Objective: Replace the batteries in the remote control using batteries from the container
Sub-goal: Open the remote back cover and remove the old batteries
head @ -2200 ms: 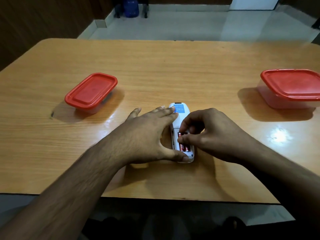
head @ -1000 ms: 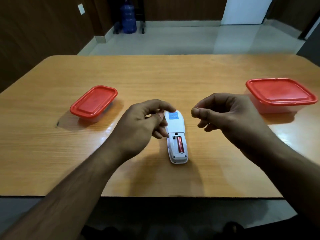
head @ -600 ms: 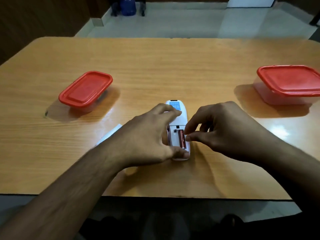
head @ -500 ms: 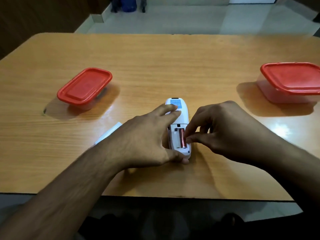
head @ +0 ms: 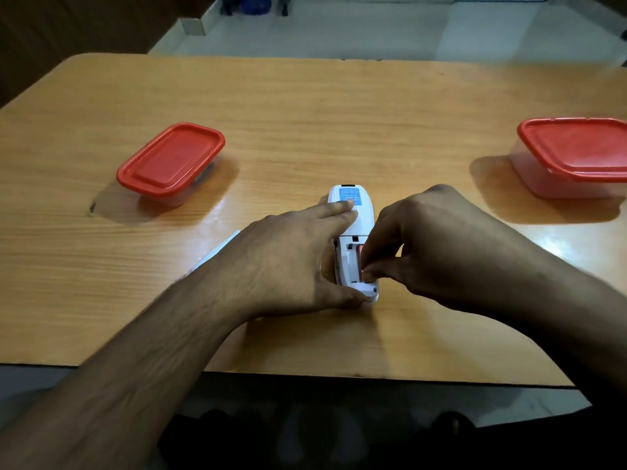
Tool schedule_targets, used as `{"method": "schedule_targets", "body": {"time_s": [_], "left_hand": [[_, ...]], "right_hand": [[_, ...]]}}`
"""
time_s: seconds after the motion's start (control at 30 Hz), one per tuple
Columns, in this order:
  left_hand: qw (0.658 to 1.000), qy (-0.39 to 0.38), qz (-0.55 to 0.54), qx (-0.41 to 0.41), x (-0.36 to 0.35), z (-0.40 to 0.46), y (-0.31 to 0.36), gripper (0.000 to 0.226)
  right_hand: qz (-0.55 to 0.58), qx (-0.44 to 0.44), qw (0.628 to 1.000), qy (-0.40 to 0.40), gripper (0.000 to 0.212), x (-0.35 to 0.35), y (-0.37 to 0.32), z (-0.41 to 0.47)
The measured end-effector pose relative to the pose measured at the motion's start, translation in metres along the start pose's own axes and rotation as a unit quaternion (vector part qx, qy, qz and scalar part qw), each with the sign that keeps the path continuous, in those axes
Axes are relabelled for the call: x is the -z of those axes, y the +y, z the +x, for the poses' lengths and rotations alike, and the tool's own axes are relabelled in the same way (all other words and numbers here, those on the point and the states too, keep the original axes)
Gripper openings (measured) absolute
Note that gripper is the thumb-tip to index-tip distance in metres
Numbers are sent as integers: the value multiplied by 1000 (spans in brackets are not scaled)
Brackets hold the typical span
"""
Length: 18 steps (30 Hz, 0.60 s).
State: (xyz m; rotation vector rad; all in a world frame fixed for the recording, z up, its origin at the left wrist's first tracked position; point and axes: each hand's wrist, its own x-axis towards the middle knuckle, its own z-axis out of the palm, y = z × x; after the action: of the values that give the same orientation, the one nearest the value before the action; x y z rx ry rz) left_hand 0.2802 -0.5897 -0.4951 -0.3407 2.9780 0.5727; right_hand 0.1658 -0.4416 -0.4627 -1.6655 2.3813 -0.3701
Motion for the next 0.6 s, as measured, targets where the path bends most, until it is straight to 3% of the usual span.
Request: {"method": "schedule_targets", "body": {"time_s": [0.6], "left_hand": [[1000,-14,-12,-9,4,3,1,110]], "right_hand": [[29,20,999,2,20,-3,2,-7]]}}
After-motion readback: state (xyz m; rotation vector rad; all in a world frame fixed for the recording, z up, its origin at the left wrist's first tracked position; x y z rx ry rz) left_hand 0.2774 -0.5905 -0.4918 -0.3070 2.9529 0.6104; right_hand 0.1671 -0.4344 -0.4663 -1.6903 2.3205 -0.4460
